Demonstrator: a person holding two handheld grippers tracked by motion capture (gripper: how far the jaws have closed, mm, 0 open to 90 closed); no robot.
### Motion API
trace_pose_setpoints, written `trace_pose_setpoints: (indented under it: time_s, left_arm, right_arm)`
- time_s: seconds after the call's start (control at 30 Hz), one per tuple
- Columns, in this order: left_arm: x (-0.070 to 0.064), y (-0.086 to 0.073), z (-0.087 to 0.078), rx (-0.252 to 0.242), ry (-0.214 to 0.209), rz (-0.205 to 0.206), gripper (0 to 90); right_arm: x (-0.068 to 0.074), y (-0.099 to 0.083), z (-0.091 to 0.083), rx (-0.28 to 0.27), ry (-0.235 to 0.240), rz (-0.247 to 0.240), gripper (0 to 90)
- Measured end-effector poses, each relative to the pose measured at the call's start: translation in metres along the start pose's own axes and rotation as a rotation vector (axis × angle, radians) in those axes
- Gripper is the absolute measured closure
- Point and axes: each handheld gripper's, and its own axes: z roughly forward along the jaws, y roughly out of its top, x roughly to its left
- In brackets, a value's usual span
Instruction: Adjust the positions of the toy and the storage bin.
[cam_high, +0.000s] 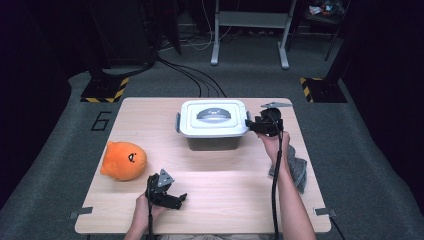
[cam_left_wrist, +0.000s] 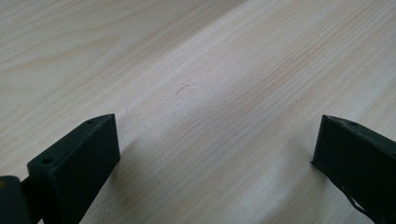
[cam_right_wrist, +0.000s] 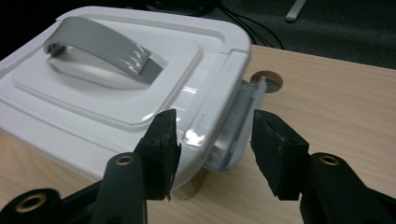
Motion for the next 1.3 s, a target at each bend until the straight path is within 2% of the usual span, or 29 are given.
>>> trace_pose_setpoints:
  time_s: [0.23,0.4,0.53,0.63,0.8,1.13,1.2,1.27,1.3]
  left_arm:
    - [0.000,0.000,0.000,0.000,-0.001,-0.001,0.1]
    - [0.000,0.000,0.000,-0.002,-0.001,-0.001,0.1]
    - [0.000,0.000,0.000,0.000,-0.001,0.000,0.1]
    - [0.000,0.000,0.000,0.000,-0.001,0.000,0.1]
    - [0.000,0.000,0.000,0.000,-0.001,0.000,0.1]
    - [0.000,0.000,0.000,-0.001,-0.001,-0.001,0.1]
    - [0.000,0.000,0.000,-0.001,-0.001,-0.001,0.1]
    - [0.000,0.000,0.000,-0.001,-0.001,0.000,0.1]
    - [0.000,0.000,0.000,-0.002,0.001,-0.001,0.1]
  right_arm:
    - [-0.016,-0.003,0.012,0.024,-0.064,0.004,58.7]
    - [-0.020,-0.003,0.027,0.045,-0.071,-0.015,64.3]
    - [-0.022,-0.003,0.035,0.050,-0.060,-0.011,65.2]
    - [-0.022,-0.001,0.040,0.056,-0.054,-0.005,69.5]
    - [-0.019,0.000,0.043,0.059,-0.043,-0.008,78.3]
    - [-0.014,0.000,0.040,0.087,-0.074,-0.001,78.8]
    - [-0.012,0.000,0.038,0.092,-0.073,0.020,78.8]
    - [-0.011,-0.002,0.036,0.095,-0.077,0.010,78.7]
    - [-0.009,-0.003,0.034,0.101,-0.082,0.031,78.5]
